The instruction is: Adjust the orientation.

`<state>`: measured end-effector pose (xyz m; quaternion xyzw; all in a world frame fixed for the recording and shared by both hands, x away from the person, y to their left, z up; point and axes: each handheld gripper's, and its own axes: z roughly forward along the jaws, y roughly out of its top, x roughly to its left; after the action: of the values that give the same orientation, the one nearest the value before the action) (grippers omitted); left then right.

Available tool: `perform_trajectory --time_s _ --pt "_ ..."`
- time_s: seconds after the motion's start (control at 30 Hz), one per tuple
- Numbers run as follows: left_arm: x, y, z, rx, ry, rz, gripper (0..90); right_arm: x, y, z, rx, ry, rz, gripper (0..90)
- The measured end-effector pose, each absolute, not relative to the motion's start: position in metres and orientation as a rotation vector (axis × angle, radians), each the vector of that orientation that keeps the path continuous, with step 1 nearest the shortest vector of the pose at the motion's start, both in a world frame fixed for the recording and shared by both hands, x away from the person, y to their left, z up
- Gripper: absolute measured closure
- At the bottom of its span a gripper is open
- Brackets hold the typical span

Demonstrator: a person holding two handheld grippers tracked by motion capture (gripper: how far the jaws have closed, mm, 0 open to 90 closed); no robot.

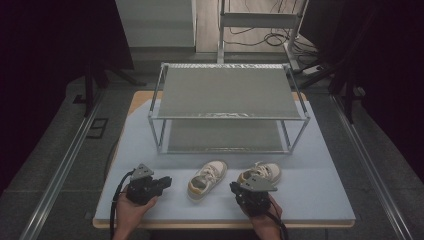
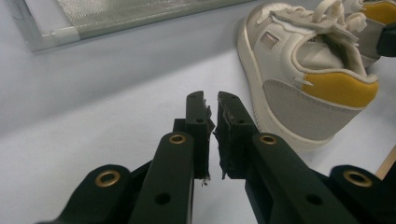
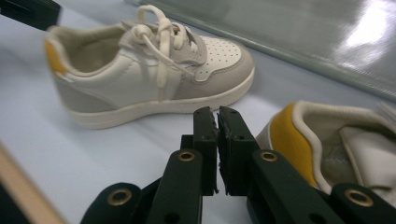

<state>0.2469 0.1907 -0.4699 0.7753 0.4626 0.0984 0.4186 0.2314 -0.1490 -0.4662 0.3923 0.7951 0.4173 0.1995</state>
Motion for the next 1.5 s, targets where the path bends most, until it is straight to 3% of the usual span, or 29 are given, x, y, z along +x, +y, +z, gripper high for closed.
perform_trajectory --time_s 0.17,0.93,1.23,1.5 --pt "0.247 0.19 -0.47 1.949 1.157 0.243 82.8 0.235 -0.153 -0.47 1.133 2.16 1.114 89.6" --pt "0.248 0.192 -0.472 1.951 1.165 0.239 82.6 0.218 -0.182 -0.47 1.175 2.149 1.16 89.6" --pt "0.248 0.191 -0.472 1.951 1.163 0.236 82.6 0.221 -0.185 -0.452 1.161 2.099 1.228 89.6" --pt "0.248 0.192 -0.472 1.948 1.169 0.241 82.6 0.241 -0.19 -0.448 1.204 2.156 1.261 76.2"
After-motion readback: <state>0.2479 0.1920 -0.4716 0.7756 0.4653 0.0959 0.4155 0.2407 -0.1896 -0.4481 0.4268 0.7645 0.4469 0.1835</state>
